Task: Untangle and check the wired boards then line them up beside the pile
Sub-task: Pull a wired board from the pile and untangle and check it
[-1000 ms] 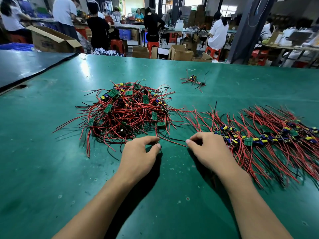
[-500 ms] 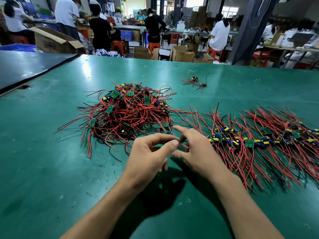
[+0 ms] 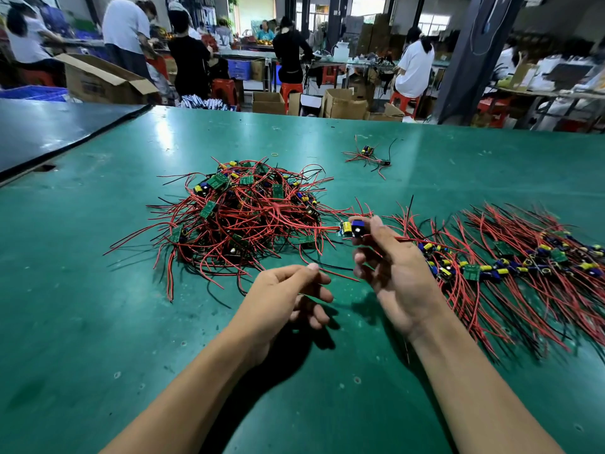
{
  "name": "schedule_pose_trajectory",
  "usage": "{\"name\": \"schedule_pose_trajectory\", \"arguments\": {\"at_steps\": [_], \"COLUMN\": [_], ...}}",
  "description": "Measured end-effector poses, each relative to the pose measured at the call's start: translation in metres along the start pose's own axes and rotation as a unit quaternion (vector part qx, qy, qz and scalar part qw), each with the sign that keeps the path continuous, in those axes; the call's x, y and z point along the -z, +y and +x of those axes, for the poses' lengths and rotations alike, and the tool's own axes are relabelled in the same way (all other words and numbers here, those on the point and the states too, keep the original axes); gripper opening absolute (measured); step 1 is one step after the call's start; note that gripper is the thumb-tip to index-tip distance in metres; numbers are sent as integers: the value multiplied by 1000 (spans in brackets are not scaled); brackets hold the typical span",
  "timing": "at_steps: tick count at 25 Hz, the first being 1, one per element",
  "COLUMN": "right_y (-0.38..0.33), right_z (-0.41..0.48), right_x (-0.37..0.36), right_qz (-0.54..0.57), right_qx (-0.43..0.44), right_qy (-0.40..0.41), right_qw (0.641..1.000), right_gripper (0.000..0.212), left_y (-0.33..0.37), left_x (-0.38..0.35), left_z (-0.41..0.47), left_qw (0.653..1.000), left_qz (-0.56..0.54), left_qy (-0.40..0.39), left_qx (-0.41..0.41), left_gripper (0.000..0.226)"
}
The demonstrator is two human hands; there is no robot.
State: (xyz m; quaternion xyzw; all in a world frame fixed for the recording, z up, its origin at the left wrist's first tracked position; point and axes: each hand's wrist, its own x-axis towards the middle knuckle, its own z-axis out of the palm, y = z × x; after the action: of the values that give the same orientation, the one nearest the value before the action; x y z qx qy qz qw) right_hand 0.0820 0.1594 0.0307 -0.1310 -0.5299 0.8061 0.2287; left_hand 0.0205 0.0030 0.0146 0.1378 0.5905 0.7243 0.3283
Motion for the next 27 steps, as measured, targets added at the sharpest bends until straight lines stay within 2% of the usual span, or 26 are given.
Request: {"name": "schedule_pose_trajectory", "arguments": {"at_steps": [2, 6, 11, 15, 20, 25, 27], "right_y": [-2, 6, 12, 14, 11, 9, 9], "right_z": [-3, -8, -4, -5, -2, 0, 0], "right_x": [1, -5, -5, -4, 0, 4, 5], "right_qz": [51, -36, -96, -104, -106, -107, -134], "right_qx": [-59, -124, -92, -96, -71, -73, -78], "right_qy": [-65, -183, -138, -114, -81, -73, -61], "right_qw": [995, 974, 981, 983, 989, 989, 986], "right_gripper": [28, 39, 40, 43, 25, 21, 21], "left_y": [1, 3, 0, -4, -9, -8, -8], "left_x": [-2, -2, 2, 4, 1, 0, 0], "left_z": [0, 1, 1, 3, 2, 2, 2], "left_qw": [1000, 994, 990, 993, 997, 997, 997], "left_qz": [-14, -90, -90, -94, -44, -37, -30], "left_qy": [-7, -55, -105, -73, -29, 1, 12], "left_qx": [7, 26, 6, -5, -56, -68, -72], "left_gripper": [31, 48, 32, 36, 16, 2, 3]}}
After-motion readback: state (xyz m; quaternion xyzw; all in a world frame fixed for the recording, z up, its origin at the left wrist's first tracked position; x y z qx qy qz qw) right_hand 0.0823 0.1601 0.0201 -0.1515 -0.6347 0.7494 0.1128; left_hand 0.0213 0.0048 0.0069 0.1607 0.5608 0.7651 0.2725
